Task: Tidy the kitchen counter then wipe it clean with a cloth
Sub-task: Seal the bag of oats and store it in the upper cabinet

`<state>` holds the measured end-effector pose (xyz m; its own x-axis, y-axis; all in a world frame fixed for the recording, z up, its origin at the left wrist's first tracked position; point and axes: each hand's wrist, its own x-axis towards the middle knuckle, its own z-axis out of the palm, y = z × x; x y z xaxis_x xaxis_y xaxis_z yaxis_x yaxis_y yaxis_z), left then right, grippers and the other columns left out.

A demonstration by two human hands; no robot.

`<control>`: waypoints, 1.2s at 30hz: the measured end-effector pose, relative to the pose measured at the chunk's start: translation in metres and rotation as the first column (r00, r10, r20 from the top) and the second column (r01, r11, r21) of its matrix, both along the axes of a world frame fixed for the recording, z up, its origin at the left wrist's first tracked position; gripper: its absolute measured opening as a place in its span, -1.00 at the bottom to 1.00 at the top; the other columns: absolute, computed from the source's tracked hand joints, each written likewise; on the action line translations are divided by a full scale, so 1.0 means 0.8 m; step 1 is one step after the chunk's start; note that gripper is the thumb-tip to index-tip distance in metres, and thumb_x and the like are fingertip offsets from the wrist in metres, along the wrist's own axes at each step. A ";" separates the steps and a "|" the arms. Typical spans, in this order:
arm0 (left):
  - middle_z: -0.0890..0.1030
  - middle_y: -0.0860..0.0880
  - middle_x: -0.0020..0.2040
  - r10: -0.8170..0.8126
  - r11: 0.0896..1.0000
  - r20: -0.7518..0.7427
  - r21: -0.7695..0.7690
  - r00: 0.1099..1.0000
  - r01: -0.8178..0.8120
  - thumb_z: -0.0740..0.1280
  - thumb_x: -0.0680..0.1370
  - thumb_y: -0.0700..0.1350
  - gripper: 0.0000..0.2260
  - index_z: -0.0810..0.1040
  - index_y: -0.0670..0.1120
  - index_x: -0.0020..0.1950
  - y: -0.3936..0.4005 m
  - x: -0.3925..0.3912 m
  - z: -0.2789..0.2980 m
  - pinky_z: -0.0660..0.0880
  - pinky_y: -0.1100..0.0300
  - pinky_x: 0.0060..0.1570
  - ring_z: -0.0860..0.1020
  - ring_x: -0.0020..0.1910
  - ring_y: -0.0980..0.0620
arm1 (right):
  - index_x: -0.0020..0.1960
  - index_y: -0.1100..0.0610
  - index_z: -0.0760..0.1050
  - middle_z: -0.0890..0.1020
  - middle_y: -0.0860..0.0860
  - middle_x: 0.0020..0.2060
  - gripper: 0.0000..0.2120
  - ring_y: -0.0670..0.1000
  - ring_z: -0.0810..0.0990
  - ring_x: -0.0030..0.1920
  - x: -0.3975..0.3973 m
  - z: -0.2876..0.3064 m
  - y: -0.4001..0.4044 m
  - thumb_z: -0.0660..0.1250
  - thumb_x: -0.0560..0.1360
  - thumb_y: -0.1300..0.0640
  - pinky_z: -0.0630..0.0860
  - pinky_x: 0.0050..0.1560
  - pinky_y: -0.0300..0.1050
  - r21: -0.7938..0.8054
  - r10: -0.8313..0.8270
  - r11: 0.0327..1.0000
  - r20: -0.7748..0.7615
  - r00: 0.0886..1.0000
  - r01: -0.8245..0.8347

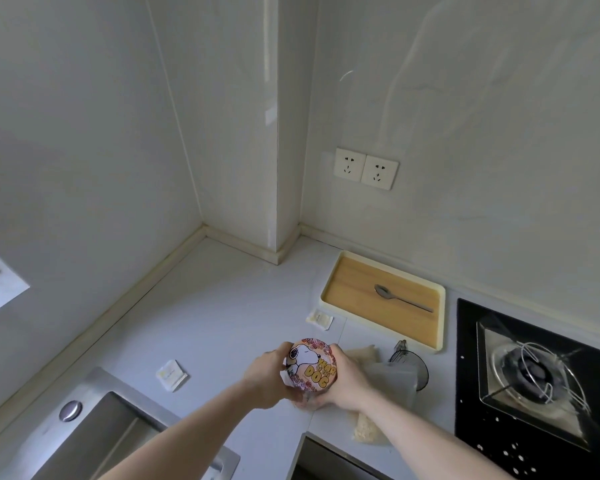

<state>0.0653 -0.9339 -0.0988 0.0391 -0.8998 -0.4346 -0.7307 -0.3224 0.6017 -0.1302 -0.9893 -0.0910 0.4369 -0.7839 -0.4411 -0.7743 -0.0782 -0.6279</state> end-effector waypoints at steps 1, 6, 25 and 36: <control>0.58 0.08 0.30 -0.005 1.000 -0.006 -0.011 1.000 0.005 0.66 0.27 0.07 -0.17 0.32 0.11 0.43 0.003 0.001 0.003 0.55 0.07 0.19 0.56 0.27 0.01 | 0.22 -0.12 0.37 0.60 -0.20 0.15 0.02 -0.10 0.54 0.17 -0.001 0.004 0.003 0.67 -0.14 -0.35 0.55 0.18 -0.10 -0.002 0.005 1.000 0.016 1.000 -0.005; 0.58 0.21 0.21 -0.058 0.990 -0.025 -0.128 0.998 0.054 0.66 0.26 0.08 -0.27 0.33 0.28 0.29 0.013 0.020 0.059 0.57 0.12 0.15 0.57 0.23 0.09 | 0.29 -0.12 0.40 0.63 -0.22 0.14 -0.08 -0.15 0.57 0.15 -0.003 0.068 0.013 0.71 0.01 -0.20 0.53 0.18 -0.19 -0.065 0.033 0.998 0.083 0.996 -0.028; 0.67 0.16 0.22 -0.233 0.574 -0.228 -0.817 0.945 -0.056 0.55 0.46 0.06 -0.45 0.51 0.04 0.41 0.095 0.056 0.499 0.51 -0.03 0.34 0.62 0.23 0.15 | 0.44 -0.15 0.41 0.61 -0.18 0.28 -0.21 -0.10 0.58 0.29 0.015 0.496 0.072 0.64 0.29 -0.14 0.53 0.33 0.07 -0.548 0.279 0.831 0.563 0.778 0.098; 0.68 0.14 0.21 -0.342 0.339 -0.201 -0.937 0.918 -0.079 0.40 0.56 0.17 -0.60 0.55 0.13 0.38 0.116 0.040 0.687 0.52 -0.01 0.31 0.63 0.23 0.16 | 0.40 -0.12 0.48 0.65 -0.10 0.24 -0.52 0.01 0.63 0.24 0.025 0.669 0.121 0.48 0.51 -0.04 0.53 0.31 0.15 -0.672 0.435 0.666 0.702 0.564 0.323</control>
<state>0.0975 -0.8414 0.4507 -0.0622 -0.6996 0.7118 -0.4111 0.6678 0.6205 -0.1105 -0.8927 0.4439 0.3282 -0.5998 0.7298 0.0152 -0.7691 -0.6389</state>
